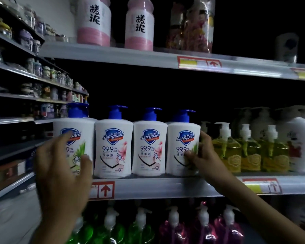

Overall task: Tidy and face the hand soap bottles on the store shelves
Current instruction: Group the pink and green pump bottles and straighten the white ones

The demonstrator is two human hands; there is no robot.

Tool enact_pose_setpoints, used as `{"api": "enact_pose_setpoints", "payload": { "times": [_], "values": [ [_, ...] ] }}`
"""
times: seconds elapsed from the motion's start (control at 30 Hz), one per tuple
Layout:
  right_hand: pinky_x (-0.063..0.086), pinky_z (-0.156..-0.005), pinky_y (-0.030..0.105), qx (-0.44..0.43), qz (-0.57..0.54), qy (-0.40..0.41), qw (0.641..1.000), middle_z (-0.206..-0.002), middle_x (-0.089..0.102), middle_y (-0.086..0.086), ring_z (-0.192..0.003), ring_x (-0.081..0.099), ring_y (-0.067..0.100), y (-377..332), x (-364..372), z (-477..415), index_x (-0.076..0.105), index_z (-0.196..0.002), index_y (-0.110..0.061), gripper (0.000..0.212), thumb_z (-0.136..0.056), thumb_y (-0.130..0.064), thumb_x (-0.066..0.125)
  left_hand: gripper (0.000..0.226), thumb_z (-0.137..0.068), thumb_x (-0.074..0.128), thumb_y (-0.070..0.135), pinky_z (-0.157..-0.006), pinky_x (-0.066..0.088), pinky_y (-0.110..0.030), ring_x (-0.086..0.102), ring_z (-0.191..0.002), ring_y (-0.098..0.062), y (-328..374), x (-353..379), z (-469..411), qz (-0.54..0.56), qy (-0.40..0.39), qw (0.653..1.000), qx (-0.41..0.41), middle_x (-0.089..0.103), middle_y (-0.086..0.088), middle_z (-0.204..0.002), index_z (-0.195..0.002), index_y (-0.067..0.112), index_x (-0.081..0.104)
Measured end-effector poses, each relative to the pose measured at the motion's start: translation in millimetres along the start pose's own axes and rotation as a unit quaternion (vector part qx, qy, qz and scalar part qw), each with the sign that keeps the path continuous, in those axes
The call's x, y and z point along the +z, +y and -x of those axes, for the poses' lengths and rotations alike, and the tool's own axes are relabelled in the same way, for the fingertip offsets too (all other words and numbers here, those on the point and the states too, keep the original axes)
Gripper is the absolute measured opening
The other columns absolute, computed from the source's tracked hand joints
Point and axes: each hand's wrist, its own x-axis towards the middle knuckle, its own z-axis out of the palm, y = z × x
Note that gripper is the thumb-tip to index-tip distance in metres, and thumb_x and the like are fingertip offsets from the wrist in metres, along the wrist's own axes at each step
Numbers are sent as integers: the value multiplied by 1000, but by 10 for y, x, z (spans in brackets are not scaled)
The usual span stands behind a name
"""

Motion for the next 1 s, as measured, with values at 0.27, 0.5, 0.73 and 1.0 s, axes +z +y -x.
{"api": "enact_pose_setpoints", "payload": {
  "times": [0.27,0.5,0.73,1.0],
  "values": [
    [57,-66,21,33,85,6,996,-106,64,-2,-90,67,9,-72,133,19,29,-127,-21,76,-72,-16,82,99,-72,60,56,-93,44,-62,50,-119,-40,-453,41,-111,-12,-136,988,-66,39,-11,-148,-146,48,-5],
    [55,-68,25,59,143,56,986,-98,60,-5,-85,63,8,-130,282,-22,32,-115,-19,75,-65,-22,87,102,-76,66,49,-92,44,-63,47,-122,-43,-507,130,-153,-54,-115,991,-48,36,-14,-149,-144,45,-10],
    [36,-90,15,-234,339,182,893,-133,37,6,-118,40,15,-699,504,167,43,-134,-23,61,-80,-38,67,98,-79,66,47,-90,45,-57,45,-124,-40,-509,142,-89,-61,-83,994,-42,37,-16,-146,-149,37,-3],
    [26,-101,48,-248,621,-21,743,-142,37,12,-131,31,33,-1124,1281,-105,5,-150,-37,103,-72,-68,64,88,-75,68,50,-87,48,-55,50,-115,-37,-508,136,-82,-71,-66,993,-62,47,-15,-134,-145,22,23]
  ]
}}
